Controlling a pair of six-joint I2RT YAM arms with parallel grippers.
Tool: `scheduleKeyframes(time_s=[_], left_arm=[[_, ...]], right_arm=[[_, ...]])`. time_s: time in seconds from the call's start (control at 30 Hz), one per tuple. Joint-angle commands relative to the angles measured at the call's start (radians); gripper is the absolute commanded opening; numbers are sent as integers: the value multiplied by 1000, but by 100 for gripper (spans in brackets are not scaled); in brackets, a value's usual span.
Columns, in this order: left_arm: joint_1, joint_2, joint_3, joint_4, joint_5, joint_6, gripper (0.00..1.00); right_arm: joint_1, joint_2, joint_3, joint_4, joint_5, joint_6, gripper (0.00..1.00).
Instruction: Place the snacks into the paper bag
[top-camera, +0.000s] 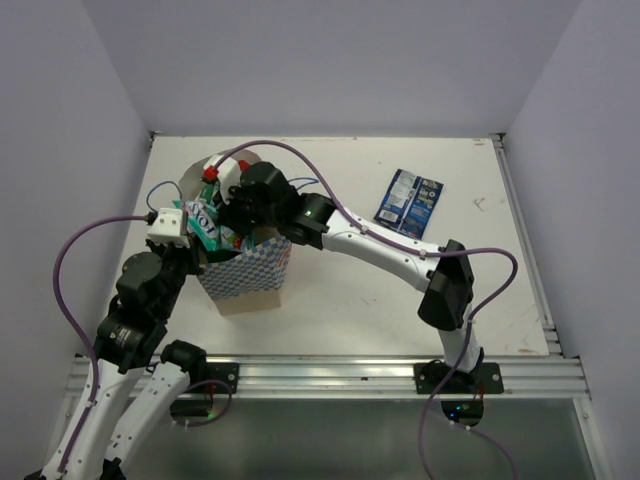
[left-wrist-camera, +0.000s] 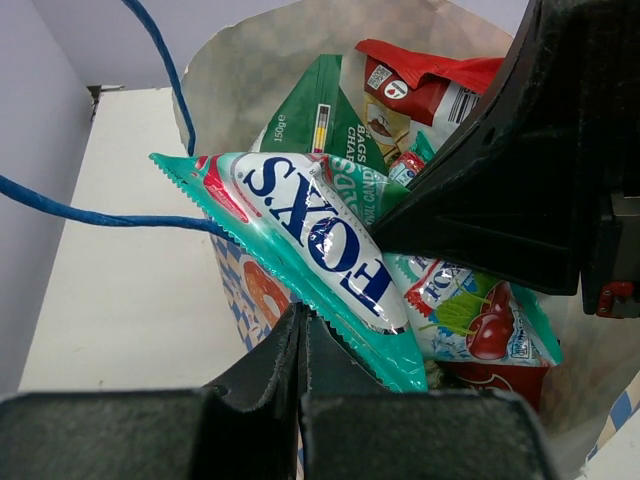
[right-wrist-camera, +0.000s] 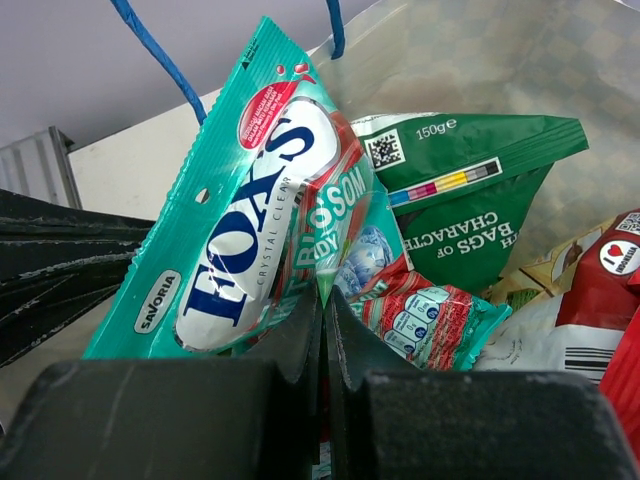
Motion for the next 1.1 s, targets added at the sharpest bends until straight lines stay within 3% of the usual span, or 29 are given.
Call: scheduleKeyframes(time_s=[0.0, 0.3, 0.37, 0.47, 0.5, 0.6, 0.73, 0.87, 1.07], left_arm=[[-8, -11, -1, 67, 57, 9, 0], [-8, -15, -2, 70, 60, 11, 0], [-8, -17, -4, 70, 60, 9, 0], [-8, -14, -4, 75, 62, 11, 0], [-8, -9, -5, 75, 63, 9, 0], [-8, -3, -4, 77, 65, 9, 0], [-8, -9, -5, 73, 63, 9, 0], [-8, -15, -8, 73, 63, 8, 0], [-8, -17, -10, 77, 68, 9, 0]], right_arm=[[7, -4, 6, 9, 3, -17, 0], [7, -221, -227, -66, 3, -15, 1], [8, -261, -239, -118, -11, -17, 6], [8, -304, -247, -129, -6, -17, 55], [8, -333, -230, -120, -2, -18, 80], [8, -369, -136, -94, 33, -50, 93], [8, -412, -5, -117, 162, -112, 99], [-27, -456, -23, -131, 423, -167, 99], [-377, -482, -215, -146, 553, 70, 99]])
